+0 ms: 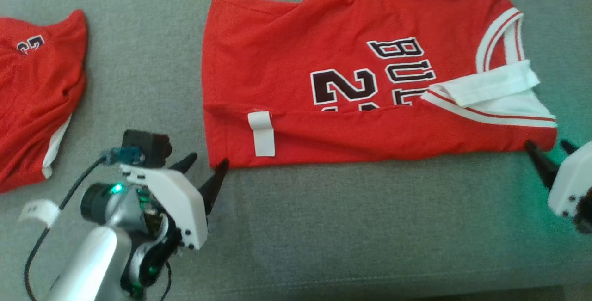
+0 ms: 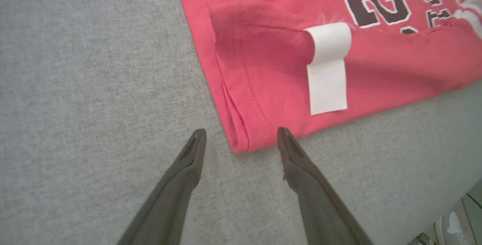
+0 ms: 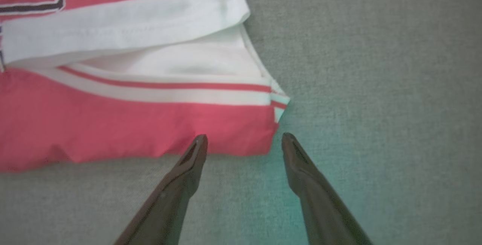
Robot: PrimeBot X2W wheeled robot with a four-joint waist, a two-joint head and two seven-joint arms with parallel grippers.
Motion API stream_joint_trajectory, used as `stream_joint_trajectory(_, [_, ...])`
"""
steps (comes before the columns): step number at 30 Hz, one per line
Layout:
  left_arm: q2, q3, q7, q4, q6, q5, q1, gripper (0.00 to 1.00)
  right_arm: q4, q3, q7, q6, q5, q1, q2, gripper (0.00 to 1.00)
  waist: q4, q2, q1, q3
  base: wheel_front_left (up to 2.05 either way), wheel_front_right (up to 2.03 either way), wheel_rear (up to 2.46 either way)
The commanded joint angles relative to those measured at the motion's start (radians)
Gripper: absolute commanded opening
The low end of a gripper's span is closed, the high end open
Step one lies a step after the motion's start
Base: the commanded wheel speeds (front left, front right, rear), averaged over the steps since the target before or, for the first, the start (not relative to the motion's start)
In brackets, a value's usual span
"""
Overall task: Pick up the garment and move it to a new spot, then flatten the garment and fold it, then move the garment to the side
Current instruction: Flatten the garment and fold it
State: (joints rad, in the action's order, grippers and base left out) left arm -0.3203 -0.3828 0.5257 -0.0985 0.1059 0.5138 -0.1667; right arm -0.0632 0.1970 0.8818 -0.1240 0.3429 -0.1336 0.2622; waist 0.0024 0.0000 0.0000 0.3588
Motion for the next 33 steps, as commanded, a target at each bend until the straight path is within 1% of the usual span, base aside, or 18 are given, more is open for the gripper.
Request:
stream_joint_trajectory(1, [-0.027, 0.037, 0.0, -0.032, 0.003, -0.013, -0.05, 1.0, -0.035, -0.003, 0.003, -0.007, -0.003, -0.036, 0.024, 1.0, 0.009, 0.0, 0.0, 0.008, 0.0, 0.0, 0.0])
stream_joint_trajectory(10, [0.008, -0.013, 0.037, 0.053, -0.018, -0.004, -0.11, 1.0, 0.081, -0.017, 0.039, -0.007, -0.01, -0.09, 0.026, 1.0, 0.03, 0.0, 0.0, 0.015, 0.0, 0.0, 0.0])
stream_joint_trajectory(16, [0.018, -0.032, 0.033, 0.094, -0.024, -0.005, -0.115, 1.0, 0.095, -0.042, 0.062, -0.007, 0.017, -0.09, 0.036, 1.0, 0.027, 0.0, 0.0, 0.015, 0.0, 0.0, 0.0])
stream_joint_trajectory(19, [0.03, -0.05, 0.041, 0.118, -0.036, 0.004, -0.118, 1.0, 0.096, -0.046, 0.076, -0.007, 0.034, -0.09, 0.038, 1.0, 0.024, 0.0, 0.0, 0.017, 0.0, 0.0, 0.0])
stream_joint_trajectory(20, [0.033, -0.057, 0.044, 0.127, -0.04, 0.005, -0.12, 0.8, 0.096, -0.048, 0.082, -0.007, 0.038, -0.089, 0.038, 1.0, 0.024, 0.0, 0.0, 0.018, 0.0, 0.0, 0.0])
stream_joint_trajectory(21, [0.037, -0.063, 0.045, 0.135, -0.045, 0.007, -0.122, 0.0, 0.095, -0.053, 0.087, -0.007, 0.043, -0.088, 0.038, 0.48, 0.023, 0.0, 0.0, 0.017, 0.0, 0.0, 0.0])
stream_joint_trajectory(22, [0.039, -0.07, 0.046, 0.145, -0.051, 0.007, -0.123, 0.0, 0.095, -0.057, 0.09, -0.007, 0.047, -0.088, 0.039, 0.0, 0.022, 0.0, 0.0, 0.015, 0.0, 0.0, 0.0])
stream_joint_trajectory(24, [0.038, -0.075, 0.04, 0.161, -0.055, 0.005, -0.126, 0.0, 0.095, -0.07, 0.095, -0.007, 0.054, -0.086, 0.044, 0.0, 0.02, 0.0, 0.0, 0.005, 0.0, 0.0, 0.0])
stream_joint_trajectory(27, [0.019, -0.069, 0.022, 0.16, -0.046, -0.019, -0.132, 0.0, 0.085, -0.074, 0.109, -0.007, 0.073, -0.085, 0.064, 0.0, 0.017, 0.0, 0.0, -0.016, 0.0, 0.0, 0.0])
stream_joint_trajectory(30, [-0.021, -0.056, 0.028, 0.122, -0.04, -0.029, -0.118, 0.0, 0.059, -0.055, 0.129, -0.007, 0.098, -0.081, 0.093, 0.0, 0.015, 0.0, 0.0, -0.042, 0.0, 0.0, 0.0])
stream_joint_trajectory(33, [-0.056, -0.043, 0.053, 0.05, -0.036, -0.013, -0.073, 0.0, 0.027, -0.037, 0.163, -0.007, 0.135, -0.046, 0.131, 0.0, 0.014, 0.0, 0.0, -0.063, 0.0, 0.0, 0.0])
